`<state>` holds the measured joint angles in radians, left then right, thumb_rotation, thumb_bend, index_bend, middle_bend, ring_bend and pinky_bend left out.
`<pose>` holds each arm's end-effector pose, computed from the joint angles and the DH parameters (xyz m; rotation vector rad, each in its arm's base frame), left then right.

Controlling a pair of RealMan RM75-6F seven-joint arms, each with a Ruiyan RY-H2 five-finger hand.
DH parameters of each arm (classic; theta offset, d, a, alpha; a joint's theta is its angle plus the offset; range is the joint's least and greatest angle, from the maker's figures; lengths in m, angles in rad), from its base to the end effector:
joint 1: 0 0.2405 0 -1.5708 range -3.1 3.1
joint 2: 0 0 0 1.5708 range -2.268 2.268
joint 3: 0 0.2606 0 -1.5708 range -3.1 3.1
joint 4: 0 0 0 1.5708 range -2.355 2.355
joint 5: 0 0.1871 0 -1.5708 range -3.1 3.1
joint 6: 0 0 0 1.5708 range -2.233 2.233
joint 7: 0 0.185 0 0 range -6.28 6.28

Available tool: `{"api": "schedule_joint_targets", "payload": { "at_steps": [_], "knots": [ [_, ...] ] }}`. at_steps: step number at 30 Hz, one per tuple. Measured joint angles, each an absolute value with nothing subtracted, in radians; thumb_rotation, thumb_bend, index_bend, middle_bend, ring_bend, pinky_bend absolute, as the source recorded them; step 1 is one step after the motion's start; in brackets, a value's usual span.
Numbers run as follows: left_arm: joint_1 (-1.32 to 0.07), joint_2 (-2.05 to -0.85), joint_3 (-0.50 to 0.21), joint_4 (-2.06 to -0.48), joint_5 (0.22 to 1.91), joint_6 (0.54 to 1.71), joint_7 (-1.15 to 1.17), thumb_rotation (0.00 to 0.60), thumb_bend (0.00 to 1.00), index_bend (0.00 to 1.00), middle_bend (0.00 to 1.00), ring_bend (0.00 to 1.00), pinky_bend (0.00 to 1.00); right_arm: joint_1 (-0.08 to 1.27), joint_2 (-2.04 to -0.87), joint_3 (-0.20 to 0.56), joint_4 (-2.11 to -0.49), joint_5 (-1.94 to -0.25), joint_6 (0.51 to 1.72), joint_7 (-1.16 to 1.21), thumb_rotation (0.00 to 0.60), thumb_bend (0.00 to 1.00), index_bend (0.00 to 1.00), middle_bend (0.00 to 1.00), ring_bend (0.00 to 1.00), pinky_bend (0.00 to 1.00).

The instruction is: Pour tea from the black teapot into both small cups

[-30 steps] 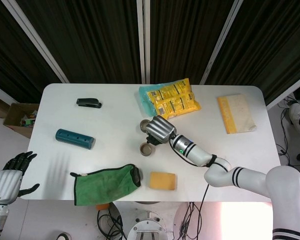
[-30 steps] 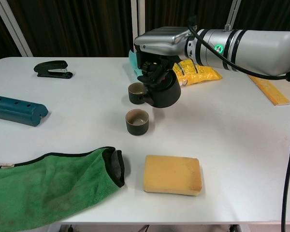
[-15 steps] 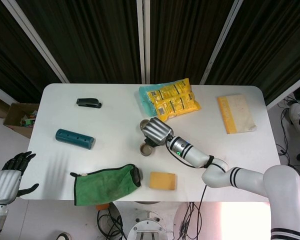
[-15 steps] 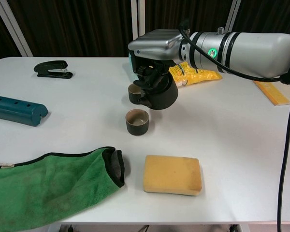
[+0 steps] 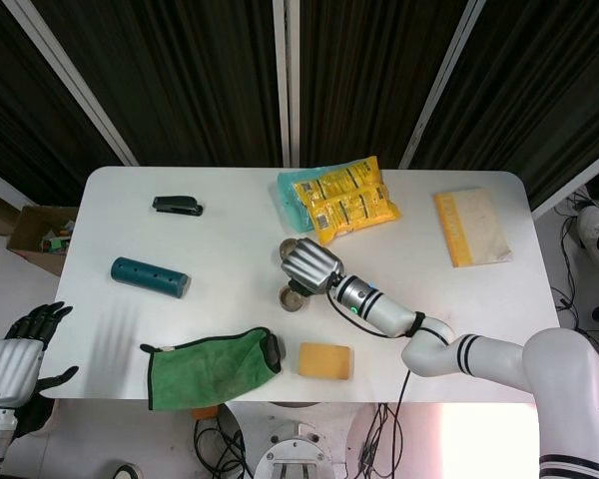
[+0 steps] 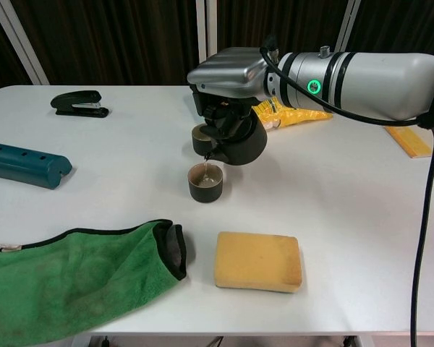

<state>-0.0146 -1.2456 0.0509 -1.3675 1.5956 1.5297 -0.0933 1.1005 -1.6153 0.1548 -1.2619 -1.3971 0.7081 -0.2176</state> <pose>-0.3415 0.1798 0.1446 -1.4667 -0.9357 -0.8484 -0.0199 -0.4016 -0.0600 2.3505 -0.4334 0.9284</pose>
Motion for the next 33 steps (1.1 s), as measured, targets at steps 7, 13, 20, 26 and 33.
{"api": "schedule_joint_targets", "payload": {
  "at_steps": [7,13,20,26,33],
  "knots": [
    [-0.016,-1.248,0.051,-1.366,1.597,1.527,-0.094,0.6,0.07,0.15,0.12,0.11,0.22,1.103,-1.611,0.152,-1.272,-1.39,0.71,-0.25,0.556,0.48,1.0,1.0,1.0,0.56],
    [-0.016,-1.248,0.051,-1.364,1.596,1.527,-0.096,0.6,0.07,0.15,0.12,0.11,0.22,1.107,-1.613,0.149,-1.273,-1.385,0.709,-0.277,0.557,0.48,1.0,1.0,1.0,0.56],
    [-0.016,-1.248,0.051,-1.362,1.596,1.528,-0.099,0.6,0.07,0.15,0.12,0.11,0.22,1.114,-1.614,0.145,-1.273,-1.383,0.705,-0.308,0.557,0.48,1.0,1.0,1.0,0.56],
    [-0.017,-1.248,0.05,-1.362,1.597,1.528,-0.1,0.6,0.07,0.15,0.12,0.11,0.22,1.117,-1.613,0.146,-1.276,-1.373,0.704,-0.325,0.558,0.48,1.0,1.0,1.0,0.56],
    [-0.016,-1.247,0.051,-1.364,1.598,1.53,-0.1,0.6,0.07,0.15,0.12,0.11,0.22,1.12,-1.612,0.146,-1.281,-1.365,0.702,-0.338,0.557,0.48,1.0,1.0,1.0,0.56]
  ]
}}
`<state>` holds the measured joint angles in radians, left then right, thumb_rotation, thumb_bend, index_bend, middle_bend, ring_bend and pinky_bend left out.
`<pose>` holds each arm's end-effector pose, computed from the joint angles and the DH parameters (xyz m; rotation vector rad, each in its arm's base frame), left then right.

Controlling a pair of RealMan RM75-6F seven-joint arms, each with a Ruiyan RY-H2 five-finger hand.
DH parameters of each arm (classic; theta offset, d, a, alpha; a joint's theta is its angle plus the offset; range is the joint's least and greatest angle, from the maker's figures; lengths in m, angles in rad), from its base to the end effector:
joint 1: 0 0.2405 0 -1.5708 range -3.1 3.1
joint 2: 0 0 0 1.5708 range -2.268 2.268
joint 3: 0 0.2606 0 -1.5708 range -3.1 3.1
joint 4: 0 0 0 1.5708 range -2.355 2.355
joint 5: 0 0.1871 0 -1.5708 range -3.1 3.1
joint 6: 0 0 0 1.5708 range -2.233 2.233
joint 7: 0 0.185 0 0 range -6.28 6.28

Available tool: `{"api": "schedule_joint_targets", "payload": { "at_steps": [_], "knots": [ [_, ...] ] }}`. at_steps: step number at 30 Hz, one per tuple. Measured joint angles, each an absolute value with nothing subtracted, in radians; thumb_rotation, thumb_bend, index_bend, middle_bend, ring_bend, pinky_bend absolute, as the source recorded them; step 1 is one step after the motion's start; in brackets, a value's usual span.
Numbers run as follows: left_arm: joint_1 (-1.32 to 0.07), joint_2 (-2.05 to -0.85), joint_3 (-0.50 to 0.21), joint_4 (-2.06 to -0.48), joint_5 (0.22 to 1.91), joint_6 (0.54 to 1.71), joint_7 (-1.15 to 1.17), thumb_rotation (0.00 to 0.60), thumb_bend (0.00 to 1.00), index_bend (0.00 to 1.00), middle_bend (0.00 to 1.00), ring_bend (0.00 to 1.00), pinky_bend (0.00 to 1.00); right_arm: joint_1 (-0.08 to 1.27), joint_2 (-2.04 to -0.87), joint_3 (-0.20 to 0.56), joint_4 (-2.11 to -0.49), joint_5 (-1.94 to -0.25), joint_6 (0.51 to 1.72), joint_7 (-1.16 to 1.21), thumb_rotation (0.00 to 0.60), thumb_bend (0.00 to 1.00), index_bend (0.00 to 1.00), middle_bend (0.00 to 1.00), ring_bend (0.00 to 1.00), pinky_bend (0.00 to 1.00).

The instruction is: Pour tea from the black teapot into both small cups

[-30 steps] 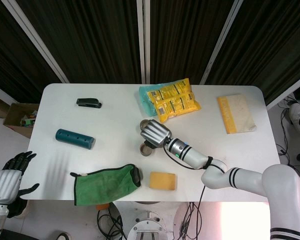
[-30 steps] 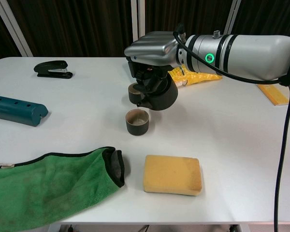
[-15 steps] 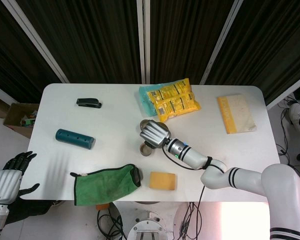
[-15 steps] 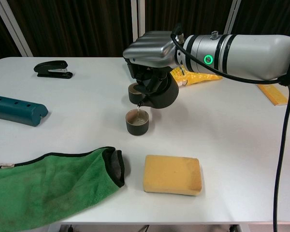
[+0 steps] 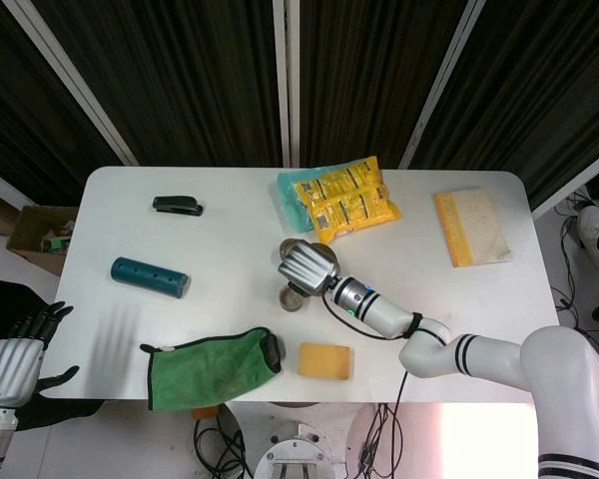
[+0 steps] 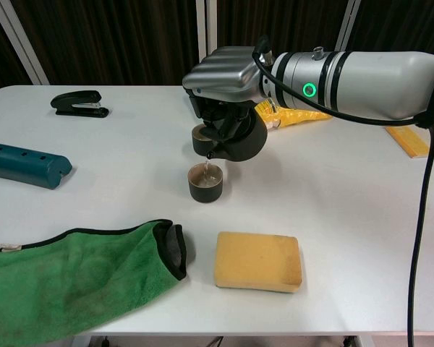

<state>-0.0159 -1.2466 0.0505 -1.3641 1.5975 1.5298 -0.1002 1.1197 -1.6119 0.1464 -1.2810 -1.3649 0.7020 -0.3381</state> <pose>-0.3414 0.1803 0.1445 -1.4672 -0.9377 -0.8538 -0.0149 -0.3991 -0.0621 2.3635 -0.3121 0.8735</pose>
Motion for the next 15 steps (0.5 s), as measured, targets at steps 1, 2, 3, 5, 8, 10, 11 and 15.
{"api": "schedule_joint_targets", "payload": {
  "at_steps": [1,2,3,5,8,10,11,15],
  "knots": [
    [-0.016,-1.247,0.051,-1.364,1.598,1.53,-0.1,0.6,0.07,0.15,0.12,0.11,0.22,1.12,-1.612,0.146,-1.281,-1.364,0.702,-0.342,0.558,0.48,1.0,1.0,1.0,0.56],
    [-0.016,-1.247,0.051,-1.364,1.598,1.529,-0.1,0.6,0.07,0.15,0.12,0.11,0.22,1.121,-1.612,0.146,-1.281,-1.363,0.702,-0.344,0.558,0.48,1.0,1.0,1.0,0.56],
    [-0.016,-1.247,0.051,-1.364,1.598,1.529,-0.1,0.6,0.07,0.15,0.12,0.11,0.22,1.121,-1.612,0.147,-1.282,-1.361,0.702,-0.347,0.558,0.48,1.0,1.0,1.0,0.56],
    [-0.016,-1.247,0.051,-1.363,1.598,1.529,-0.1,0.6,0.07,0.15,0.12,0.11,0.22,1.122,-1.612,0.147,-1.283,-1.359,0.702,-0.352,0.557,0.48,1.0,1.0,1.0,0.56],
    [-0.016,-1.248,0.051,-1.363,1.597,1.529,-0.101,0.6,0.07,0.15,0.12,0.11,0.22,1.124,-1.612,0.147,-1.284,-1.357,0.702,-0.36,0.558,0.48,1.0,1.0,1.0,0.56],
    [-0.016,-1.248,0.051,-1.362,1.597,1.529,-0.102,0.6,0.07,0.15,0.12,0.11,0.22,1.125,-1.612,0.148,-1.285,-1.353,0.702,-0.364,0.559,0.48,1.0,1.0,1.0,0.56],
    [-0.016,-1.249,0.051,-1.361,1.597,1.528,-0.102,0.6,0.07,0.15,0.12,0.11,0.22,1.125,-1.612,0.148,-1.286,-1.352,0.702,-0.366,0.558,0.48,1.0,1.0,1.0,0.56],
    [-0.016,-1.249,0.051,-1.36,1.597,1.528,-0.103,0.6,0.07,0.15,0.12,0.11,0.22,1.127,-1.611,0.148,-1.287,-1.348,0.702,-0.375,0.559,0.48,1.0,1.0,1.0,0.56]
  ]
}}
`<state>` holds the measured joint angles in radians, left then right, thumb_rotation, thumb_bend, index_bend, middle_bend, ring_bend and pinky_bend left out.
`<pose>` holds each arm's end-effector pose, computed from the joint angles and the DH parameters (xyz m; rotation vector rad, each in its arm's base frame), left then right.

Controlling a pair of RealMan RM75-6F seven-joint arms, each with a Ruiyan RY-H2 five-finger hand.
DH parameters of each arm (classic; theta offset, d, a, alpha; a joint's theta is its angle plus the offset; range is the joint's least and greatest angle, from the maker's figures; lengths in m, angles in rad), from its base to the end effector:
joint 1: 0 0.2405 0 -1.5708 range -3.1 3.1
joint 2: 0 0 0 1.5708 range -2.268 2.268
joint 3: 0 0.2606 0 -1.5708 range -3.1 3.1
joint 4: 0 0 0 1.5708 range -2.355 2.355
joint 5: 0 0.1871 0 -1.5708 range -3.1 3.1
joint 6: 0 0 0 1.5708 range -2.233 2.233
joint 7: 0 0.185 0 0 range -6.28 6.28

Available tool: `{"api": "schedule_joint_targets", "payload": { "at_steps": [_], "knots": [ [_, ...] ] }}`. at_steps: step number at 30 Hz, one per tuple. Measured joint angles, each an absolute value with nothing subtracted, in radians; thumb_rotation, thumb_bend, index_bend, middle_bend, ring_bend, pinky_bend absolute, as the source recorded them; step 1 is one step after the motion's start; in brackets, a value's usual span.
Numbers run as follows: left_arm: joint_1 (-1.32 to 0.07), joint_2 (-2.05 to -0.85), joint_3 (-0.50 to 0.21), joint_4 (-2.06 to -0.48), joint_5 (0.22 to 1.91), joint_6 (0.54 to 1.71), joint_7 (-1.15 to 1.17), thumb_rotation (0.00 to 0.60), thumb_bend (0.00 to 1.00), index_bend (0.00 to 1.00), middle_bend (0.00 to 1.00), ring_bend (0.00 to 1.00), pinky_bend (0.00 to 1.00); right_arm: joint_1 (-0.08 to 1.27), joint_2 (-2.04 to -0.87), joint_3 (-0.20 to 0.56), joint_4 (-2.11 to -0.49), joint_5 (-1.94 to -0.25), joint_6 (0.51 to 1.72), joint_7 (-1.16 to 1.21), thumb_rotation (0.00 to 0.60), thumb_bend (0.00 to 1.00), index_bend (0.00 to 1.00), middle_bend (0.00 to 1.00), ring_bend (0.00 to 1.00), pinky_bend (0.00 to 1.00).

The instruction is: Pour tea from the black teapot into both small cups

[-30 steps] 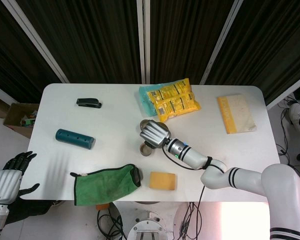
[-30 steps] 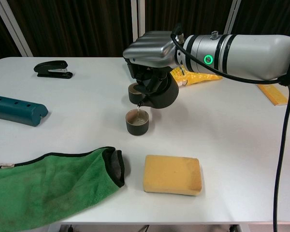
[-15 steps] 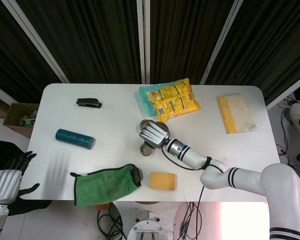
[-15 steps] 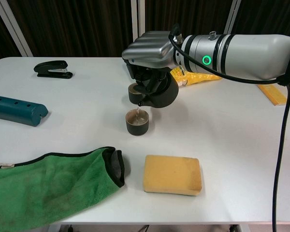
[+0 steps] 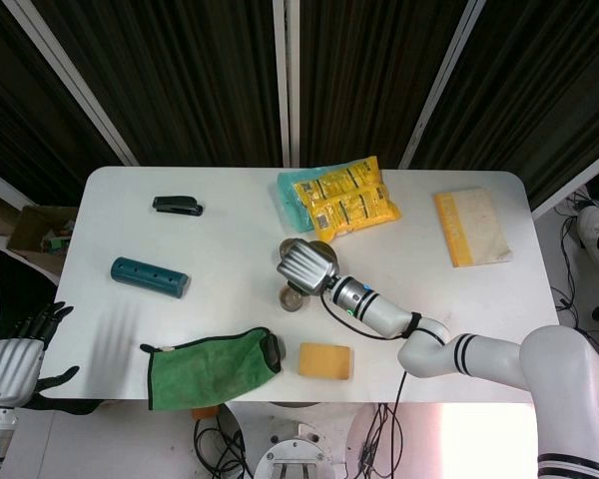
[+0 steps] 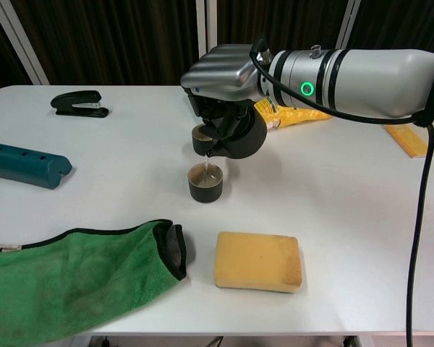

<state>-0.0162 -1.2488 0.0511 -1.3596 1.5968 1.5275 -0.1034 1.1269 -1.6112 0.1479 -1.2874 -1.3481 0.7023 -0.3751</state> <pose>-0.3423 0.1803 0.1438 -1.4679 -0.9406 -0.8523 -0.0120 -0.3994 -0.0618 2.3601 -0.2826 0.8632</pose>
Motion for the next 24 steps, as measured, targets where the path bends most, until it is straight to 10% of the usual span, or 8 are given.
{"api": "schedule_joint_targets", "payload": {
  "at_steps": [24],
  "knots": [
    [-0.013,-1.253,0.052,-1.349,1.594,1.528,-0.114,0.6,0.07,0.16,0.12,0.11,0.22,1.137,-1.608,0.148,-1.302,-1.319,0.701,-0.424,0.569,0.48,1.0,1.0,1.0,0.56]
  ]
}}
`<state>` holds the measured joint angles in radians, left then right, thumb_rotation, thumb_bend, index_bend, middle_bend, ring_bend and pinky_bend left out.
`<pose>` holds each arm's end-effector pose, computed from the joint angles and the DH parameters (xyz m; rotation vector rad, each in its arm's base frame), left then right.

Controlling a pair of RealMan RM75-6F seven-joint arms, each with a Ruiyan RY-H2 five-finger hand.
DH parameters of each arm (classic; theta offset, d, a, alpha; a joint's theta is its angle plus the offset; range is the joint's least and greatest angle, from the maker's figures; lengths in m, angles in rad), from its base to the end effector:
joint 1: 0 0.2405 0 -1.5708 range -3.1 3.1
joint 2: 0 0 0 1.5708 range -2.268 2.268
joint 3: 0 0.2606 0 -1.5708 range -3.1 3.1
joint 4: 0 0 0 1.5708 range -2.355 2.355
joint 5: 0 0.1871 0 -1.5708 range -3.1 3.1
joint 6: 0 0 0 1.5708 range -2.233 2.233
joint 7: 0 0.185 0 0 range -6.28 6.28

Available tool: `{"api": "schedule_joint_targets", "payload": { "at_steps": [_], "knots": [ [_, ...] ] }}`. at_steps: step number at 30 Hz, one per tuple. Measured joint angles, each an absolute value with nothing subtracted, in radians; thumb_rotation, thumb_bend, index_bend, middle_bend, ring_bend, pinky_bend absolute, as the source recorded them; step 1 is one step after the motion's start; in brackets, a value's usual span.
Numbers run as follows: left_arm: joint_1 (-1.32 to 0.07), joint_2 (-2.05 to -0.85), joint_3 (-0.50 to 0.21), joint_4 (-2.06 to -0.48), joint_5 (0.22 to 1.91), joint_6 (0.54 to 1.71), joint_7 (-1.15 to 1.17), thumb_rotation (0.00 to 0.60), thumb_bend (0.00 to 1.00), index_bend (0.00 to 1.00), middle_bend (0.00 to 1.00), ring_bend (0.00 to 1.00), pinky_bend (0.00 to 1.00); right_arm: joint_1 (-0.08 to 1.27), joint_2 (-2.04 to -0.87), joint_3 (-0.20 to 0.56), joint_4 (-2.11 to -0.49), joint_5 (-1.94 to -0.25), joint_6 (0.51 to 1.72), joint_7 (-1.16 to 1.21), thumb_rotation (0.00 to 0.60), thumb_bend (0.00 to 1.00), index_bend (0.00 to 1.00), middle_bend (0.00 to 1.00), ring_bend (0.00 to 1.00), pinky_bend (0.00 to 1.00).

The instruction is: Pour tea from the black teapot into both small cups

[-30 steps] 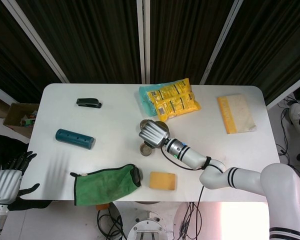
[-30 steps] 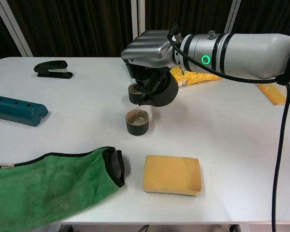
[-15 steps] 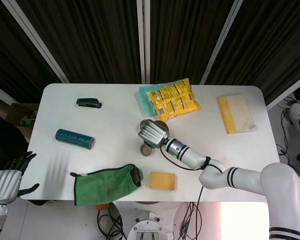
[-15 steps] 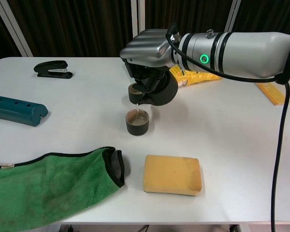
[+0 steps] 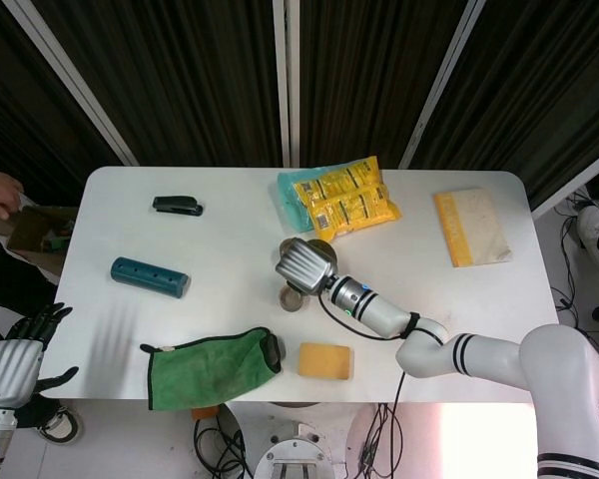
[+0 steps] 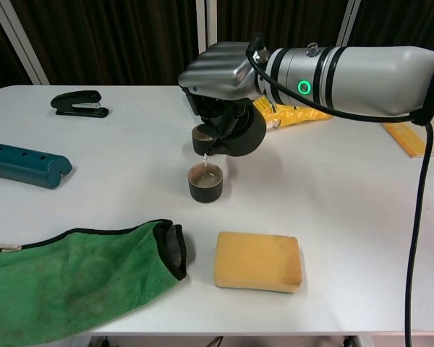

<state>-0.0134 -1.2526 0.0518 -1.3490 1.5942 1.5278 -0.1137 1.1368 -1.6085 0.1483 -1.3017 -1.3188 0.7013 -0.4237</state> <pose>-0.3446 0.1793 0.1437 -1.4629 -0.9463 -0.8512 -0.0086 -0.3989 -0.0617 2.3583 -0.2540 0.8483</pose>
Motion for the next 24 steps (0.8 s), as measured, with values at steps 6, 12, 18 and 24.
{"api": "schedule_joint_targets", "payload": {
  "at_steps": [6,12,18,24],
  "knots": [
    [-0.012,-1.252,0.053,-1.348,1.594,1.529,-0.114,0.6,0.07,0.16,0.12,0.11,0.22,1.138,-1.604,0.147,-1.307,-1.314,0.702,-0.434,0.57,0.48,1.0,1.0,1.0,0.56],
    [-0.012,-1.252,0.052,-1.346,1.593,1.528,-0.118,0.6,0.07,0.16,0.12,0.11,0.22,1.141,-1.595,0.147,-1.32,-1.309,0.702,-0.453,0.569,0.48,1.0,1.0,1.0,0.56],
    [-0.011,-1.251,0.052,-1.346,1.594,1.53,-0.118,0.6,0.07,0.16,0.12,0.11,0.22,1.143,-1.591,0.147,-1.329,-1.299,0.703,-0.467,0.57,0.48,1.0,1.0,1.0,0.56],
    [-0.012,-1.25,0.052,-1.349,1.596,1.53,-0.115,0.6,0.07,0.16,0.12,0.11,0.22,1.144,-1.593,0.144,-1.328,-1.292,0.703,-0.475,0.568,0.48,1.0,1.0,1.0,0.56]
  ]
}}
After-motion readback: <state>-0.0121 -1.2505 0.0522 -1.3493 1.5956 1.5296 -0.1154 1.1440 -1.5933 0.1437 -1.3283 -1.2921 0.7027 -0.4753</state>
